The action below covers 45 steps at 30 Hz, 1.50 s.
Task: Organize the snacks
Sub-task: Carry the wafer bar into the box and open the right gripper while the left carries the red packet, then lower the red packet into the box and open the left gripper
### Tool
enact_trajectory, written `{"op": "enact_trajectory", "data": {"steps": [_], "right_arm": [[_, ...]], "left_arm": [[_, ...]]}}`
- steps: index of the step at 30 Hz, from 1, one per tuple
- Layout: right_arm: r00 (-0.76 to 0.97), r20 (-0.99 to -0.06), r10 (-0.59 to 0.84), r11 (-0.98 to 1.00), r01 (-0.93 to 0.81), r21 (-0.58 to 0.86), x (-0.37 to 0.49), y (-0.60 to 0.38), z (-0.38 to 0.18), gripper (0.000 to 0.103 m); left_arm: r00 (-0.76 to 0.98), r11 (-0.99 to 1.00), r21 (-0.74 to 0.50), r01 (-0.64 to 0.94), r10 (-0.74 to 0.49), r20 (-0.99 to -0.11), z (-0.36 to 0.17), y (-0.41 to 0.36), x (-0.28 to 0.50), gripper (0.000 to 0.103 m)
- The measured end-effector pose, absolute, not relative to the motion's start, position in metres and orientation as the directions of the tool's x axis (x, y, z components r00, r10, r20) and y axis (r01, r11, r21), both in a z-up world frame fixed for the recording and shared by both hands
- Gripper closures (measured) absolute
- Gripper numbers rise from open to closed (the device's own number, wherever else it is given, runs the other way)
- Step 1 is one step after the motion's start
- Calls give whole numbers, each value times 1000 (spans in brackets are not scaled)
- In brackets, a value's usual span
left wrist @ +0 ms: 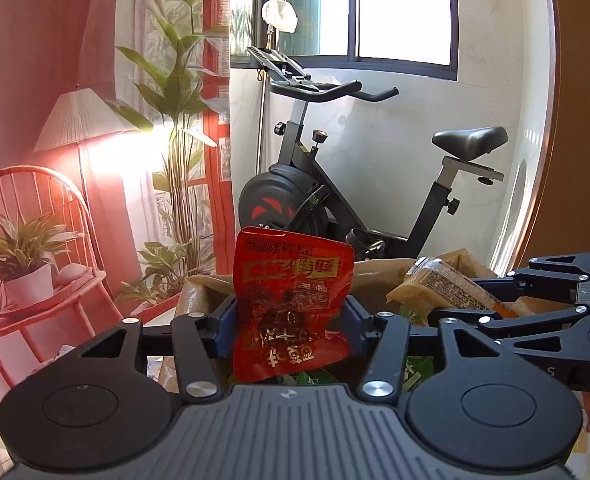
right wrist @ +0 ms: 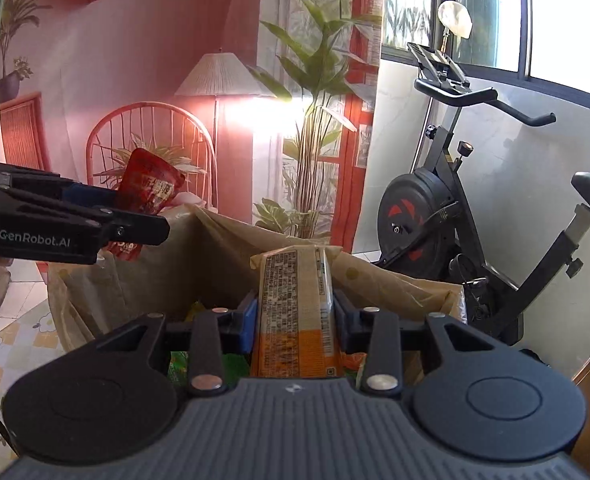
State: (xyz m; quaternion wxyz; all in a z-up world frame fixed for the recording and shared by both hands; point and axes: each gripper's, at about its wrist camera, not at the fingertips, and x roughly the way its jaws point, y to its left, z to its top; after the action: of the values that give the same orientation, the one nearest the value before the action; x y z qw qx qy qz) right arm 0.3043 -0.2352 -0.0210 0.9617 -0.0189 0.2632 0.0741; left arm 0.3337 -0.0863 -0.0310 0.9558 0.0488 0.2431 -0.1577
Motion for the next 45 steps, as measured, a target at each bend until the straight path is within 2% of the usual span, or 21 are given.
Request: {"op": "enact_trajectory", "data": {"steps": [1,4,19,30,34,45], "right_arm": [[848,-513,131,989,-149,7,304,-237,-22,48],[856,-495,152,986,-166,16,295,-242,-19,44],[876,-410,254,963,-269,21,219,-245,-9,44],[870,-337,359,930,-364,50,148,-232,-12,44],[859,-345,379,920,-389,43,125,-228,-22,44],[829,-446,337,935,-350,55,96,-241,-81,44]], "left_arm": [[827,946,9,324,-279,-488,-33,-85,335,43],[823,952,1,306,-264,-502,-36,-80,334,38],[835,946,-40,323,-305,-458,-24,-37,255,36],[859,966,-69,248,-252,-445,-48,16,184,36],[860,978,-105,181,-209,-465,-62,34,171,36],[811,987,-125,105,-158,-564,-111,44,169,36]]}}
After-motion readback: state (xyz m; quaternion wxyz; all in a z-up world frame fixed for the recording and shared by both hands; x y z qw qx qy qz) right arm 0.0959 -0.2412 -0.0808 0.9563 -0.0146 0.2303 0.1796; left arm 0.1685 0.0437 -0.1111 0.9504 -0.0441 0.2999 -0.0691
